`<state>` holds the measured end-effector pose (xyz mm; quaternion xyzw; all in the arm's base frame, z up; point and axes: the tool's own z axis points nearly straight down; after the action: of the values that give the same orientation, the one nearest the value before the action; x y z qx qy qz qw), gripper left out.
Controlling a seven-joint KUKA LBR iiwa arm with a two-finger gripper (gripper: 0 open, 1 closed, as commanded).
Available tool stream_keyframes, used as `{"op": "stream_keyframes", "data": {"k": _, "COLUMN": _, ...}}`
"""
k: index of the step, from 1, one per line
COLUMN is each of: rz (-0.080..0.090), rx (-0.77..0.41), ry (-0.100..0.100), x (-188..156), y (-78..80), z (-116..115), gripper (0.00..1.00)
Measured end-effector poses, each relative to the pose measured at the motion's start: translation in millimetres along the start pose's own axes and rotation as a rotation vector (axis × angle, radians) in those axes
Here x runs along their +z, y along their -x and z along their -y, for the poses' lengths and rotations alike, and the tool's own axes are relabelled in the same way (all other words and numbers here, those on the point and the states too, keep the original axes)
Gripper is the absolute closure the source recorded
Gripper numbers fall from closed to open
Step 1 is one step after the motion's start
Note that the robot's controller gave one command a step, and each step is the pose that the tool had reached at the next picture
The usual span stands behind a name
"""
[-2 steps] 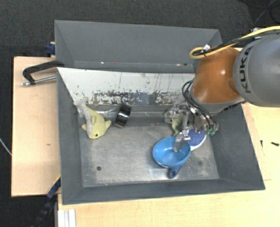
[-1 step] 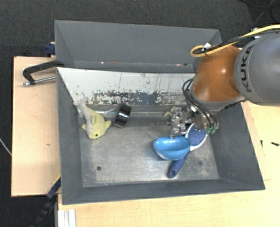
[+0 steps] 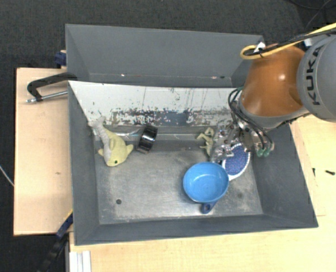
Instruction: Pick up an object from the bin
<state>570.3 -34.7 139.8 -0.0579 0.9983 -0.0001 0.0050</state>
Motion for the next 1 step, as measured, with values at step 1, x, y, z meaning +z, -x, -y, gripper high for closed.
{"op": "stream_keyframes", "data": {"k": 1, "rz": -0.004, "rx": 0.0, "ry": 0.001, "x": 2.8, "y": -0.6, "z": -0.2, "gripper": 0.0}}
